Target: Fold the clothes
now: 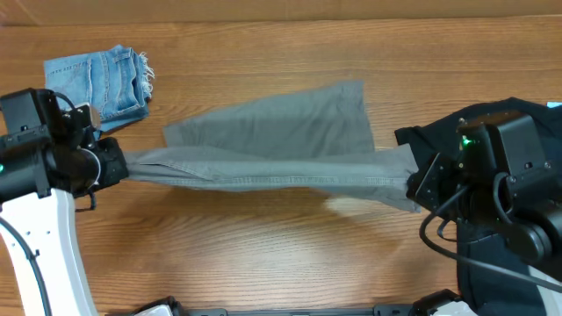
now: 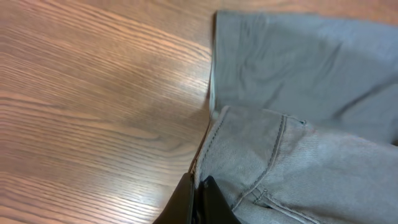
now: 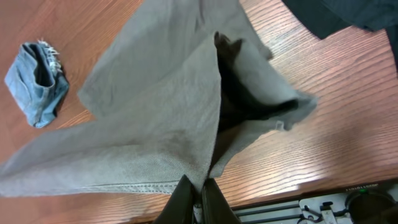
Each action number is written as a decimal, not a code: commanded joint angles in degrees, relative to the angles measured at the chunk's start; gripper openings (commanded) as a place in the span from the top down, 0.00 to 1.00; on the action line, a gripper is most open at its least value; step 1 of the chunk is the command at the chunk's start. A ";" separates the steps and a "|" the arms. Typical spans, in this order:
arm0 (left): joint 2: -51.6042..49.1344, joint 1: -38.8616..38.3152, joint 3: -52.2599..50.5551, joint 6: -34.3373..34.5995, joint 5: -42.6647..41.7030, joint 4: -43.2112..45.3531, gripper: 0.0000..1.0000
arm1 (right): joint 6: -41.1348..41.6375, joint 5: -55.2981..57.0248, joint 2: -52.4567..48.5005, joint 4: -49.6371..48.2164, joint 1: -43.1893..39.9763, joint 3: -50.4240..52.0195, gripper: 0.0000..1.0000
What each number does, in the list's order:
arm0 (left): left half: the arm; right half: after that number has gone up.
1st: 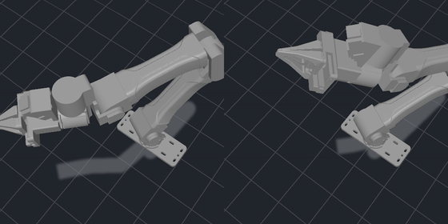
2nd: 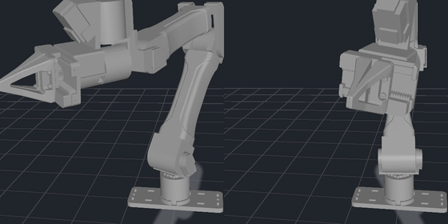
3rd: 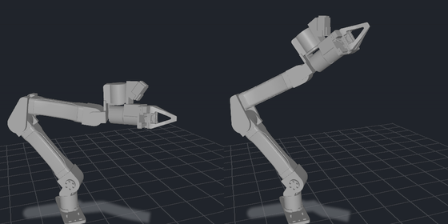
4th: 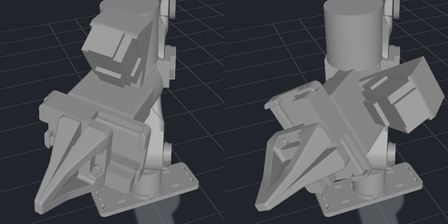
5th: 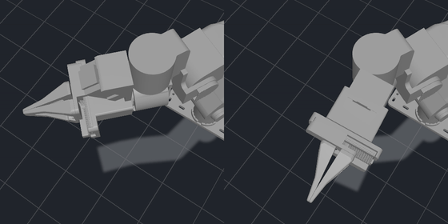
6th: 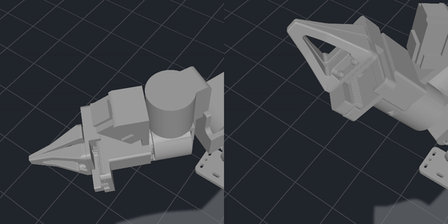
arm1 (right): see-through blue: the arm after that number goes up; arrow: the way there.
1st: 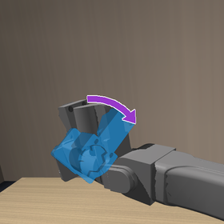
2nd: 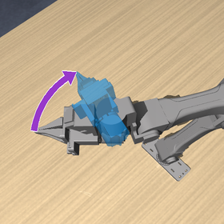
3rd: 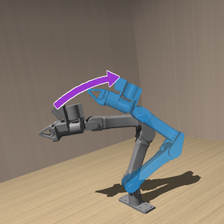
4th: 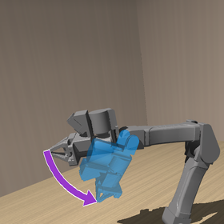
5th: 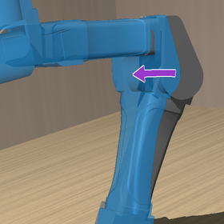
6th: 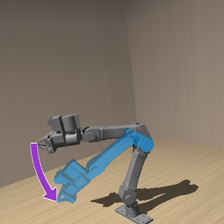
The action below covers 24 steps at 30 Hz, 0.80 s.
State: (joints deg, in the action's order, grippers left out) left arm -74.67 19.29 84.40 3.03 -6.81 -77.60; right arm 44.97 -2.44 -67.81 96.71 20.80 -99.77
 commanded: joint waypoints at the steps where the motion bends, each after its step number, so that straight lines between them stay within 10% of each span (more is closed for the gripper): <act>1: 0.33 1.20 1.01 0.85 6.32 1.88 0.96 | 0.00 8.24 -3.30 -0.37 -0.28 -1.44 0.96; 17: -19.19 -2.82 -6.47 1.31 7.08 18.36 0.95 | -1.95 13.35 -35.50 -17.59 -7.37 -1.44 0.94; 18: -20.33 -2.82 -6.47 1.31 6.73 20.13 0.89 | -1.95 12.50 -37.35 -19.17 -8.07 -1.44 0.90; 21: -23.02 -2.82 -6.47 1.22 2.95 25.03 0.49 | -6.34 10.08 -41.16 -23.98 -10.05 -1.46 0.18; 24: -23.56 -2.82 -6.45 1.18 1.64 24.57 0.40 | -7.52 9.57 -42.16 -23.82 -12.68 -1.44 0.07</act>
State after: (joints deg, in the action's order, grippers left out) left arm -97.76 16.23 77.91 4.03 -4.05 -52.49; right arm 40.45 6.83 -109.95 72.38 10.59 -100.07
